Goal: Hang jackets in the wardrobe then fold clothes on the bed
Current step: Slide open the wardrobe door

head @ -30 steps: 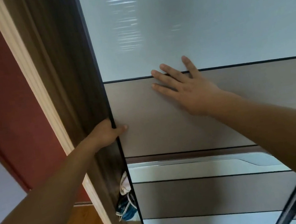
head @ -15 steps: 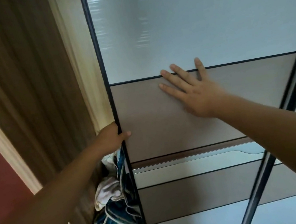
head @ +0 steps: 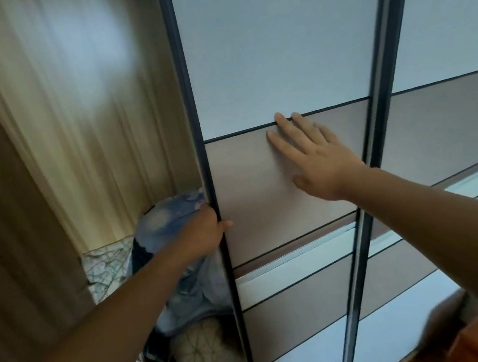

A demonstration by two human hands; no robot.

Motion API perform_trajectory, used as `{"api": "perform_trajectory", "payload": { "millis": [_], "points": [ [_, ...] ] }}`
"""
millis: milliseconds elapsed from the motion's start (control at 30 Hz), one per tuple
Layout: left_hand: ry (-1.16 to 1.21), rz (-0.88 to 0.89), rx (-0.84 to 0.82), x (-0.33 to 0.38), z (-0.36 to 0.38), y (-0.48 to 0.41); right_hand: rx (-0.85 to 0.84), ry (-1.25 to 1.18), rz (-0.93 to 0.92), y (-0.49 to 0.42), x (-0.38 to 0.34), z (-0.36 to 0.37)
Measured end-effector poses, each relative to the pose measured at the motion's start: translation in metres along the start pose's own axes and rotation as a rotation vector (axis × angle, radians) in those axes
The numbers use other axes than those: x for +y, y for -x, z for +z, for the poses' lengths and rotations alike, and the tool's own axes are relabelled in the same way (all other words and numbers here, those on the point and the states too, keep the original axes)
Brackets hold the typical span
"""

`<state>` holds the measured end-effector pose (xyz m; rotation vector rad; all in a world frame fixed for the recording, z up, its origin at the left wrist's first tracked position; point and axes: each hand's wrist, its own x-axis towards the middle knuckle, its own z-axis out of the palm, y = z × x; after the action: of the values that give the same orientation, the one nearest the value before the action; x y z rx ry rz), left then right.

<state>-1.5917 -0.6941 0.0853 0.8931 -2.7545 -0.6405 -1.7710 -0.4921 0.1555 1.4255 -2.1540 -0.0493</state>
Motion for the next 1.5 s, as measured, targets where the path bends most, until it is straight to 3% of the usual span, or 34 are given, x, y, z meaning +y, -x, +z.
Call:
{"api": "perform_trajectory", "payload": {
  "millis": [267, 433, 867, 1067, 1500],
  "points": [
    [-0.014, 0.082, -0.037, 0.068, 0.039, -0.05, -0.09, -0.28, 0.246, 0.019, 0.054, 0.004],
    [0.059, 0.149, -0.054, 0.109, 0.062, -0.074, -0.187, -0.312, 0.285, 0.031, 0.086, 0.005],
    [-0.091, 0.159, -0.043, 0.185, 0.105, -0.125, -0.472, -0.266, 0.562, 0.091, 0.154, 0.019],
    [-0.054, 0.149, -0.064, 0.19, 0.108, -0.13, -0.65, -0.292, 0.612, 0.109, 0.163, 0.032],
    [-0.084, 0.17, -0.087, 0.195, 0.105, -0.121, -0.77, -0.402, 0.611, 0.145, 0.131, 0.031]
  ]
}}
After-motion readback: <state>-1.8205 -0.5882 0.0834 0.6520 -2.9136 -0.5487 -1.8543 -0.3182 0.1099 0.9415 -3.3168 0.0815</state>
